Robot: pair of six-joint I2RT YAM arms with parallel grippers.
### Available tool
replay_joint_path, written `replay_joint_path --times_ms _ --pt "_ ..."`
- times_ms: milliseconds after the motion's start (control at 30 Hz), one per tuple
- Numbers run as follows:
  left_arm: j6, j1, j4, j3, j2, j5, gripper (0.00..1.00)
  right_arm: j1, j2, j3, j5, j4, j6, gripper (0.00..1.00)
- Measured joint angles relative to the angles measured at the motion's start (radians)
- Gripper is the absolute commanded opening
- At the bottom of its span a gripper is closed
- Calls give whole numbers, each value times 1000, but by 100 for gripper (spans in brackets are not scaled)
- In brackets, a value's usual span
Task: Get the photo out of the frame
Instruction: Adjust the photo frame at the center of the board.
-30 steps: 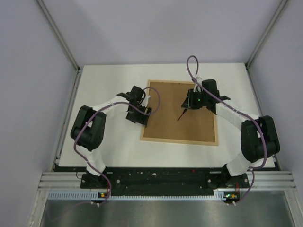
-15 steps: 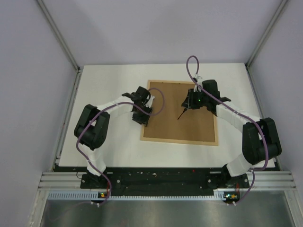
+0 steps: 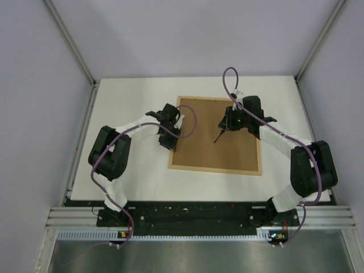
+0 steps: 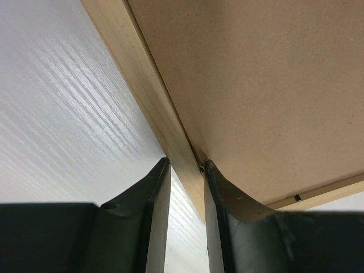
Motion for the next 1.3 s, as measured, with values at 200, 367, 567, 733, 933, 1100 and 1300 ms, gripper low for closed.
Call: replay_joint_path --times_ms 200,367,567,733,933,1100,1300 --pt "-1 0 0 -8 -12 -12 0 7 43 0 16 48 -4 0" --pt "-6 10 21 -52 -48 3 0 15 67 2 17 93 3 0" --pt "-11 86 51 -93 -72 126 0 21 72 2 16 108 11 0" --pt "-28 176 79 -100 -78 255 0 24 72 2 16 107 12 0" --pt "-32 203 110 -107 -80 353 31 24 72 2 15 107 12 0" --pt "-10 167 78 -88 -80 307 53 24 72 2 13 107 12 0" --pt "16 76 64 -86 -98 179 52 24 72 2 13 107 13 0"
